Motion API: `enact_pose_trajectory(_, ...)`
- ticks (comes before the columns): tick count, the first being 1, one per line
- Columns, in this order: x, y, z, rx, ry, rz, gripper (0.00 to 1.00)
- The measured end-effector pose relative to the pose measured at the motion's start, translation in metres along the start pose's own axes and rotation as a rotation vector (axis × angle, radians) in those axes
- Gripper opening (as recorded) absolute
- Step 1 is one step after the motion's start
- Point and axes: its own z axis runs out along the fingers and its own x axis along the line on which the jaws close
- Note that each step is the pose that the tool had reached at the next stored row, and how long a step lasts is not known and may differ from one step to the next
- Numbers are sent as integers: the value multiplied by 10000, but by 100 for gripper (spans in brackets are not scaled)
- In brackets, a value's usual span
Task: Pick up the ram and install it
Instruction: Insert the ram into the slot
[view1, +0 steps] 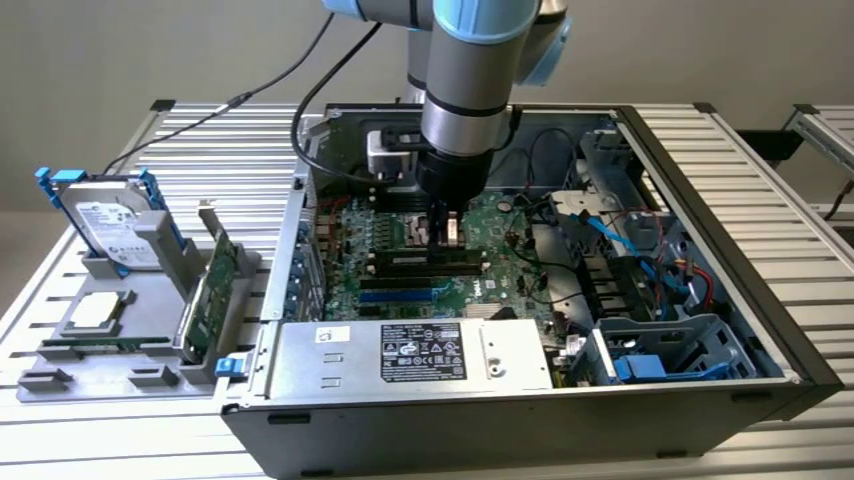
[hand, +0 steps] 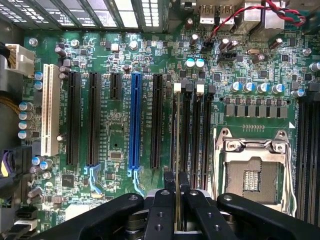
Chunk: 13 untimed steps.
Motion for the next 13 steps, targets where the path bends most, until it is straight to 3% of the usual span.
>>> enact_pose_trajectory(13, 0, -3, 36, -3, 1, 0, 14)
